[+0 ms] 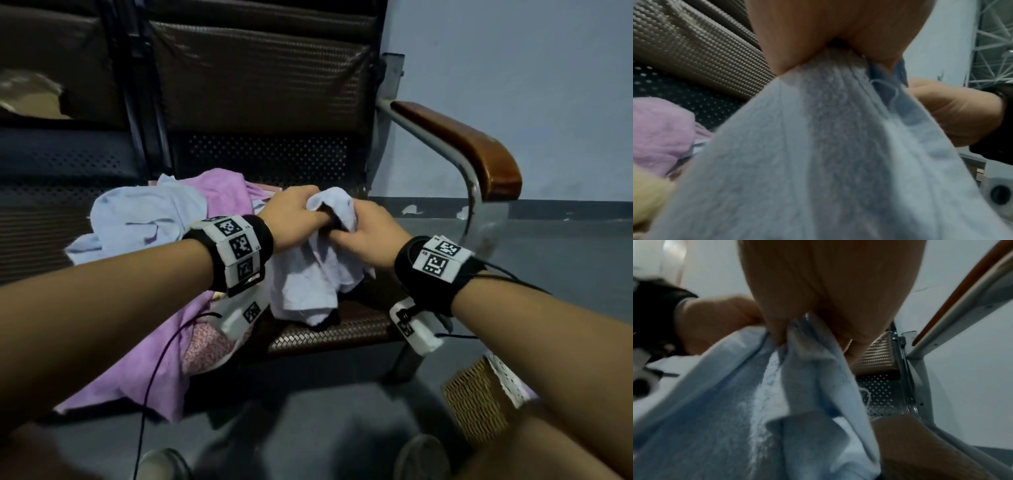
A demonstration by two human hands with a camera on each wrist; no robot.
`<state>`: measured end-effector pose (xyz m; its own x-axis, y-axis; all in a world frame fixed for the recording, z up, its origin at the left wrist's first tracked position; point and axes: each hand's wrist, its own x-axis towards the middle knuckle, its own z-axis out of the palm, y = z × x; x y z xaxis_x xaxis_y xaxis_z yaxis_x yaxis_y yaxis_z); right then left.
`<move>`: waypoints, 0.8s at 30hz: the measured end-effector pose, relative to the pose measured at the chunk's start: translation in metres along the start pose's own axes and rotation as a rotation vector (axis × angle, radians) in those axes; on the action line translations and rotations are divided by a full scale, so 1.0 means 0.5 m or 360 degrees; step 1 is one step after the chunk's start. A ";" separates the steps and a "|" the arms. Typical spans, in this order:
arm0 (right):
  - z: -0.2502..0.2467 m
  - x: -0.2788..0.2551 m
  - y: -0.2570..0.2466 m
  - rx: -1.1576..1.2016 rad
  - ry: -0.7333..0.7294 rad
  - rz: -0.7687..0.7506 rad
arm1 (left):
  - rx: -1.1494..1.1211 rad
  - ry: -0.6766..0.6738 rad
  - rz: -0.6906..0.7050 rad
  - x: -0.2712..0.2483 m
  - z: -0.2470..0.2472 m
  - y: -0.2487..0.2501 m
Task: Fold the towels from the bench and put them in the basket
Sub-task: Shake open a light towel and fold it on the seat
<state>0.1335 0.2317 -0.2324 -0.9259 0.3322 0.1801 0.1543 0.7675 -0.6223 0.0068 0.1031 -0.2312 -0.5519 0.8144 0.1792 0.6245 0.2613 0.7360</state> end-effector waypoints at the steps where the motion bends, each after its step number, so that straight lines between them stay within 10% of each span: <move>1: -0.006 0.000 0.000 -0.0018 0.0064 0.0019 | 0.0028 -0.0005 -0.0010 -0.002 0.000 0.000; 11: -0.056 0.020 0.009 0.0427 0.0605 0.0293 | 0.0529 0.0021 -0.0026 -0.034 -0.034 -0.072; 20: -0.022 0.001 -0.010 0.0011 -0.0158 0.0102 | 0.0276 0.0383 0.0292 -0.033 -0.039 -0.041; 24: 0.003 0.012 -0.043 -0.0044 -0.0061 -0.0009 | 0.0054 0.0430 0.0258 -0.033 -0.018 -0.006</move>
<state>0.1240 0.2164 -0.2188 -0.9391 0.3070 0.1541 0.1579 0.7842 -0.6001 0.0091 0.0841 -0.2306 -0.5679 0.6807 0.4627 0.7317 0.1601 0.6625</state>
